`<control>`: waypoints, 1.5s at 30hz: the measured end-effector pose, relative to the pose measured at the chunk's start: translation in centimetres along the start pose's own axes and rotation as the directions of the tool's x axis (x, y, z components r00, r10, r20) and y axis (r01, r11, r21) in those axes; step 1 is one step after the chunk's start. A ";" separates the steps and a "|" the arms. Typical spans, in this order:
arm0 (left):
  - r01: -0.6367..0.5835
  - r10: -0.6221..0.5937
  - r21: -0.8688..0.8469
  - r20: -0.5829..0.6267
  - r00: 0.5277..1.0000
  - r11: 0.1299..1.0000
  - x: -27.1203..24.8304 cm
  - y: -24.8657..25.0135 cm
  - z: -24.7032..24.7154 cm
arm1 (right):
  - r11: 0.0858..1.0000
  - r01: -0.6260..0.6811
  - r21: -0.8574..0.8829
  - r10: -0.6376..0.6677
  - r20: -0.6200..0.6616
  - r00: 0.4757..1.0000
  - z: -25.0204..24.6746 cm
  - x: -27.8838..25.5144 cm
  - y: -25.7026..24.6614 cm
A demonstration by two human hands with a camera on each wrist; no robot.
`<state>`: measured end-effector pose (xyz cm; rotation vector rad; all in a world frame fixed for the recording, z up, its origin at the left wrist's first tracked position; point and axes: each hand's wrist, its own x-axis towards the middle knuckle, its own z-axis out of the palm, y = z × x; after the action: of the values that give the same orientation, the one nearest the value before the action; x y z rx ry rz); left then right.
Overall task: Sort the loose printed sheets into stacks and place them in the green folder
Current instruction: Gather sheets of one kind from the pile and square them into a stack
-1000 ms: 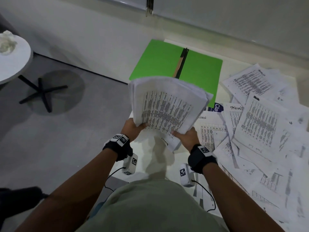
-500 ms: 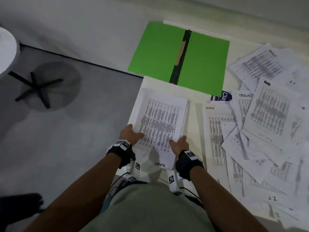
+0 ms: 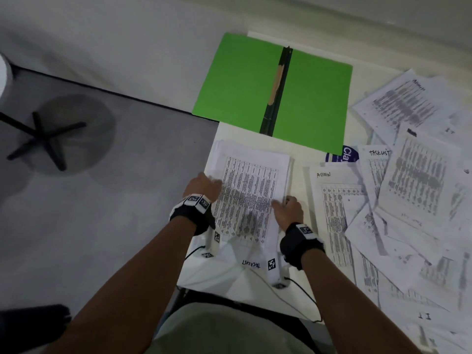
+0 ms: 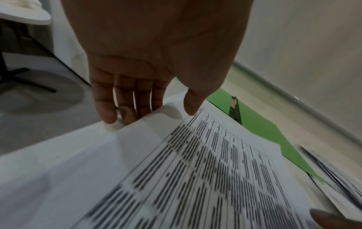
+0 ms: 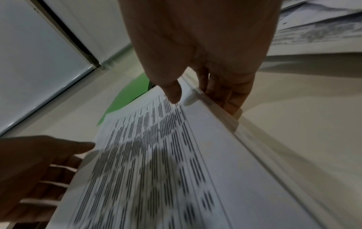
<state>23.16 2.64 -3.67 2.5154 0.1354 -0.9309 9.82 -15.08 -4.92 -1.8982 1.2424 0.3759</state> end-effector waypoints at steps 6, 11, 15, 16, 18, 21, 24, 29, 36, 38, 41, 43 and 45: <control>-0.093 0.088 -0.137 -0.042 0.995 0.986 2.8 3.0 -0.2 | 0.999 0.030 -0.022 -0.031 -0.040 0.999 -0.2 3.0 -2.2; -0.051 0.051 -0.185 -0.007 0.999 0.981 4.3 2.6 -0.3 | 0.993 0.057 -0.100 -0.071 -0.146 0.987 -0.3 3.5 -2.1; -0.077 0.089 -0.265 0.034 0.995 0.961 4.8 1.2 0.1 | 0.994 0.047 -0.098 -0.057 -0.102 0.993 0.0 3.0 -2.0; -0.082 0.099 -0.298 0.044 0.994 0.951 4.8 0.6 0.1 | 0.995 0.047 -0.092 -0.056 -0.094 0.994 0.2 2.9 -1.9; -0.030 0.084 -0.441 0.103 0.991 0.897 4.7 -0.3 0.0 | 0.995 0.063 -0.071 -0.069 -0.086 0.994 0.7 2.9 -1.3; 0.098 0.074 -0.551 0.282 0.957 0.829 3.7 -1.8 0.2 | 0.998 0.069 0.006 -0.069 -0.046 0.997 1.1 2.5 -0.2; -0.026 0.174 -0.457 0.284 0.943 0.889 3.0 -2.3 0.1 | 0.992 0.075 0.101 -0.076 0.006 0.997 0.9 1.6 0.8; -0.221 0.434 -0.639 0.196 0.879 0.737 -1.8 0.5 -5.4 | 0.763 0.088 0.640 -0.263 0.184 0.947 -4.9 -1.6 -2.2; -0.459 0.589 -0.772 -0.139 0.796 0.439 -8.4 4.5 -12.0 | 0.525 0.576 0.627 -0.628 -0.172 0.759 -11.0 -9.1 -9.9; -0.489 0.565 -0.797 -0.234 0.791 0.355 -9.5 4.6 -11.9 | 0.440 0.622 0.648 -0.659 -0.238 0.713 -11.2 -10.0 -10.4; -0.431 0.471 -0.791 -0.208 0.857 0.435 -9.1 3.1 -9.1 | 0.563 0.574 0.595 -0.608 -0.173 0.775 -8.6 -8.6 -8.5; -0.404 0.420 -0.711 -0.167 0.892 0.575 -8.3 1.5 -6.4 | 0.708 0.442 0.551 -0.479 -0.086 0.874 -6.2 -6.8 -6.5; -0.392 0.373 -0.618 -0.168 0.913 0.682 -7.2 0.1 -4.0 | 0.768 0.377 0.518 -0.408 -0.058 0.911 -4.5 -5.3 -5.0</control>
<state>20.01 4.78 3.62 1.8052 -0.0633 -0.5426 10.87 -14.30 3.57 -1.5934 0.7647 -0.1283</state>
